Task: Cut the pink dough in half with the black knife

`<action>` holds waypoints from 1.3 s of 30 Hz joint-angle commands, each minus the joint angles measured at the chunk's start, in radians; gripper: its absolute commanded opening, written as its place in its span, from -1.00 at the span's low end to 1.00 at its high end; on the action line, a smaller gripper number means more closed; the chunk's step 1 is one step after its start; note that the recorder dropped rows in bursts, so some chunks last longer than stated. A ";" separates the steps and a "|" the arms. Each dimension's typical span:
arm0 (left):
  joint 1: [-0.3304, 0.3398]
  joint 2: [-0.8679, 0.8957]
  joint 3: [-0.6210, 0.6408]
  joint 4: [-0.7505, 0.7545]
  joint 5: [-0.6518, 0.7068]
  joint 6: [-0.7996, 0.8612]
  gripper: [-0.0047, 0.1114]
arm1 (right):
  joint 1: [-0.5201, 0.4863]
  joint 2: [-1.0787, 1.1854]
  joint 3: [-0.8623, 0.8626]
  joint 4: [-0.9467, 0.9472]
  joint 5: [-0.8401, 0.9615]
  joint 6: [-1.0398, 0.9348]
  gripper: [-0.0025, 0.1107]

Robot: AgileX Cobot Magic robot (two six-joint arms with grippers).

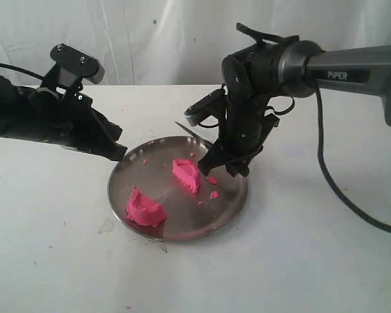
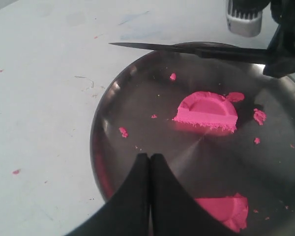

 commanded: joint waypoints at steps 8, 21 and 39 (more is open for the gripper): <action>-0.002 -0.009 0.009 -0.010 0.007 -0.008 -0.92 | -0.008 0.064 -0.011 -0.010 0.008 -0.014 -0.96; -0.002 -0.009 0.009 -0.010 0.006 -0.008 -0.92 | -0.008 0.064 -0.011 0.038 0.006 -0.056 -0.50; 0.016 -0.089 0.009 0.012 -0.002 -0.005 -0.92 | -0.025 -0.147 -0.011 0.039 0.046 -0.036 -0.15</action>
